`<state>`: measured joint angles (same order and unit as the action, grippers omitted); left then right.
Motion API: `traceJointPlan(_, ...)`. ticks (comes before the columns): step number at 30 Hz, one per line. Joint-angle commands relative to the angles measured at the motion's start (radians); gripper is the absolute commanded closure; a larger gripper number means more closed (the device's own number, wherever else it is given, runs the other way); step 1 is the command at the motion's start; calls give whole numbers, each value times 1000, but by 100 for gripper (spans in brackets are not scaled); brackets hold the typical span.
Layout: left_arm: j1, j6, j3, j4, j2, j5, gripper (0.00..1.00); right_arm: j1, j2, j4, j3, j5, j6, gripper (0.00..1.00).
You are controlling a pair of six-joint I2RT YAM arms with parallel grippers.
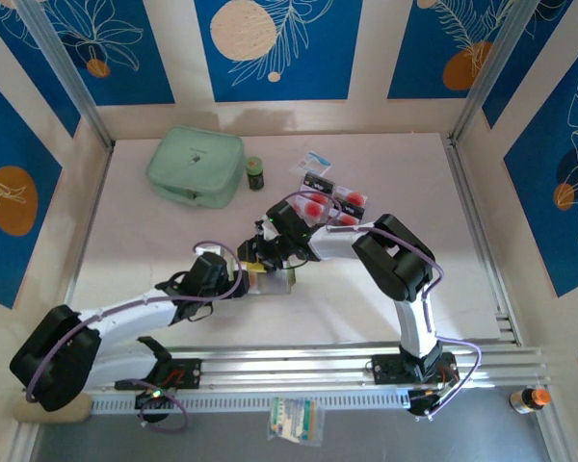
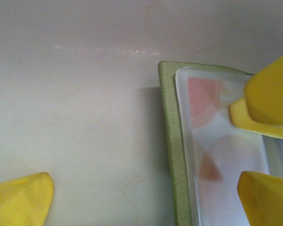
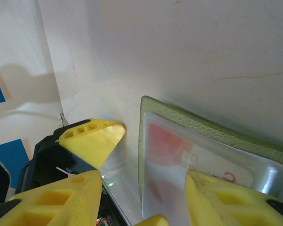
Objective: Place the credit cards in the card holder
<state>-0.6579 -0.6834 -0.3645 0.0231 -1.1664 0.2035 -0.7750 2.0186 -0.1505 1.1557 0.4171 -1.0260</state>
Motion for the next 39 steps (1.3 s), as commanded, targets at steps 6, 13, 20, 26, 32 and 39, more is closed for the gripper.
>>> traceJointPlan(6, 10, -37, -5, 46, -16, 61, 0, 83, -186, 139, -33, -3, 109, 51)
traceJointPlan(13, 12, -38, -10, 62, -18, 77, 0, 223, -356, 486, -1, -187, 396, 51)
traceJointPlan(20, 11, -45, -4, 56, -34, 77, 0, 320, -383, 773, 128, -474, 702, 53)
traceJointPlan(26, 11, -31, -10, 52, -49, 72, 0, 335, -334, 870, 197, -665, 837, 57)
traceJointPlan(32, 11, -34, -10, 48, -48, 66, 0, 311, -255, 922, 233, -789, 913, 63)
traceJointPlan(39, 11, -31, -11, 55, -38, 65, 0, 289, -187, 926, 238, -916, 956, 68)
